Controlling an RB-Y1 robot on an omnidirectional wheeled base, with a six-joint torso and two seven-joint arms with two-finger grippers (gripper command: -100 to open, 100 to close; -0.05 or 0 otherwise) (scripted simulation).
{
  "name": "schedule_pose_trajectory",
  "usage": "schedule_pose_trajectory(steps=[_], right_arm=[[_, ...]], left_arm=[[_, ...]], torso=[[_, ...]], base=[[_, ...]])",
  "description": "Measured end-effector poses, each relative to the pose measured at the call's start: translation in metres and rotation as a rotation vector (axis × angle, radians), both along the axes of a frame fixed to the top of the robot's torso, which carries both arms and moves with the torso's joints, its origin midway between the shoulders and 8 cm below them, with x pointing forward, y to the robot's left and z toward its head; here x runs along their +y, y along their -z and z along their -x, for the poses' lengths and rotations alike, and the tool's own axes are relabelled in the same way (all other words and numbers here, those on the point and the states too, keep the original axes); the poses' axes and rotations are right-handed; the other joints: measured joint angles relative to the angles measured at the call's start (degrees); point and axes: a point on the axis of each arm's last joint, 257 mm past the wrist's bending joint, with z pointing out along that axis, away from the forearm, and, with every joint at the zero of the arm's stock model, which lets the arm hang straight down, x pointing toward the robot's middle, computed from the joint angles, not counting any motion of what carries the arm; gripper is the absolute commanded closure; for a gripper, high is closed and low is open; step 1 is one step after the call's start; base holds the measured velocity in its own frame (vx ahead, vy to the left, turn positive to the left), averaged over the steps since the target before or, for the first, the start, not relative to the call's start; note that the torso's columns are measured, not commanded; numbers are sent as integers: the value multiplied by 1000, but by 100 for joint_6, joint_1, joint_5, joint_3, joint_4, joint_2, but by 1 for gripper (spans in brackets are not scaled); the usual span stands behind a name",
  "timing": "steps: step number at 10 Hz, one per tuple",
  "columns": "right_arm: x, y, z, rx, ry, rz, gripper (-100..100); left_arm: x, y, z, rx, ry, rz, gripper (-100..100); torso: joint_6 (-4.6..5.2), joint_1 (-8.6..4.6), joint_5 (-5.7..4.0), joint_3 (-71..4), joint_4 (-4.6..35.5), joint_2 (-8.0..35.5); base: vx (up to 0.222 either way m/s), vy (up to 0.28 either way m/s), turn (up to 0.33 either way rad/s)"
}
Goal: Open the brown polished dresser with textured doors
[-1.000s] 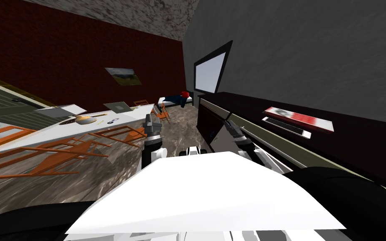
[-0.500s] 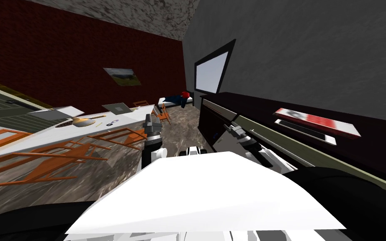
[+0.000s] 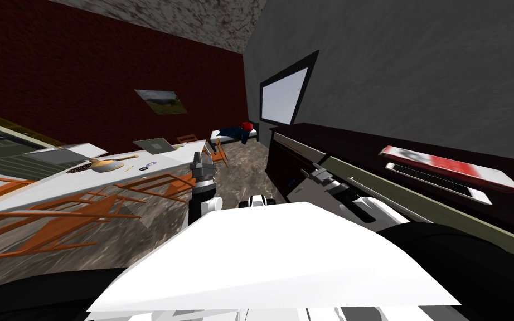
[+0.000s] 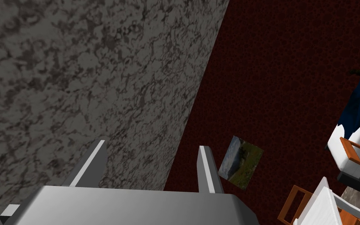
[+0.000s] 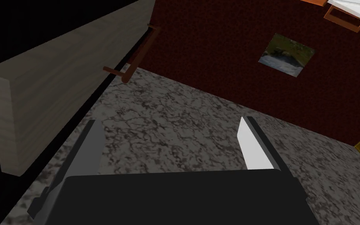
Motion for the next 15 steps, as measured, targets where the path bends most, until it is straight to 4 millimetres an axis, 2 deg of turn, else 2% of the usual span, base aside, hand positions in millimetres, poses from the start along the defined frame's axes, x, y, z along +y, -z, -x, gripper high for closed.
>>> schedule_pose_trajectory(steps=[5, 8, 9, 11, 13, 15], right_arm=[[-44, 13, 0, 69, 8, 315, -100], [-84, 16, -2, 118, 18, 569, -100], [-91, 16, -1, 126, 15, 620, -100], [-111, 14, -2, 149, 6, 760, -100], [-136, 6, -3, 172, 4, 913, -100], [-153, -3, -8, 187, -11, 1054, -100]], left_arm=[[0, 0, 0, 0, 0, 0, 0], [0, 0, 0, 0, 0, 0, 0], [0, 0, 0, 0, 0, 0, 0], [0, 0, 0, 0, 0, 0, 0], [0, 0, 0, 0, 0, 0, 0], [0, 0, 0, 0, 0, 0, 0]], torso=[[0, -15, -5, 1, 1, 2], [0, -4, -1, -4, -2, -6], [0, -20, -5, 7, 3, 13], [1, -14, -4, 8, 4, 12], [-1, 3, 2, -3, -1, -3], [-1, -9, -3, -1, 0, -2]], base=[[71, 100, -17], [93, 110, -22], [39, 70, -7], [63, 90, -24], [64, 113, -19], [81, 106, -15]])
